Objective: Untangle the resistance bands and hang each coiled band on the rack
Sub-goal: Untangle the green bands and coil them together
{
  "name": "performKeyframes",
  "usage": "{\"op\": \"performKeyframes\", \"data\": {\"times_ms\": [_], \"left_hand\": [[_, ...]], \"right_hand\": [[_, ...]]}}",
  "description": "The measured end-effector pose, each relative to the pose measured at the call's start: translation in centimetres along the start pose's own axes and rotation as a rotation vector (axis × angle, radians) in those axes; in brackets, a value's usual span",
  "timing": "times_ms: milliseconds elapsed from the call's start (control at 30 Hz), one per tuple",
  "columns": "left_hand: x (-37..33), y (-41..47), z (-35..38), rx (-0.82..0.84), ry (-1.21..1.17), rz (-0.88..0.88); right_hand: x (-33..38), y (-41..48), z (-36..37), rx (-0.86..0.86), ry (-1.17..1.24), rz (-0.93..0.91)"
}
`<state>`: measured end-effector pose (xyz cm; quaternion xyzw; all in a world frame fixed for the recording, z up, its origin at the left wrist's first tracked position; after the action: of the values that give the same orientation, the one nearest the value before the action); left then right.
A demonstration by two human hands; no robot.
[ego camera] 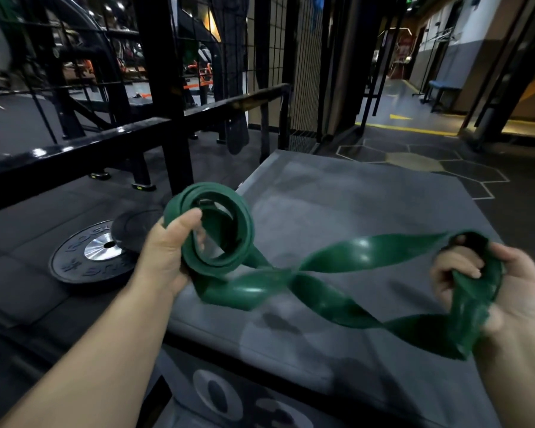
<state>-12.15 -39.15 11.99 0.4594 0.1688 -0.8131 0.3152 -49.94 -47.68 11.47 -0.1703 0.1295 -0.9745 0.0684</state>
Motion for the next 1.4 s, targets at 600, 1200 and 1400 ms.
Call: {"op": "performKeyframes", "data": {"times_ms": [600, 1200, 1400], "left_hand": [[0.4, 0.6, 0.5, 0.141, -0.37, -0.176], [3.2, -5.6, 6.1, 0.462, 0.246, -0.008], [2.4, -4.5, 5.5, 0.174, 0.134, -0.121]], "right_hand": [[-0.5, 0.4, -1.4, -0.424, -0.102, -0.105], [-4.5, -4.3, 4.6, 0.012, -0.298, 0.015], [-3.8, -2.8, 2.9, 0.105, -0.997, -0.253]]}}
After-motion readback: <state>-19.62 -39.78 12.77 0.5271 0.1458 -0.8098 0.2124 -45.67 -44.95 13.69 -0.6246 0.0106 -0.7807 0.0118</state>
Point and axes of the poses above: each hand's wrist, its own y-axis towards the middle knuckle, its own z-axis out of the palm, x = y × z, the point moved 6 cm from there along y, towards the middle knuckle, and after that the axes turned 15 degrees about -x, right-handed, at the moved point
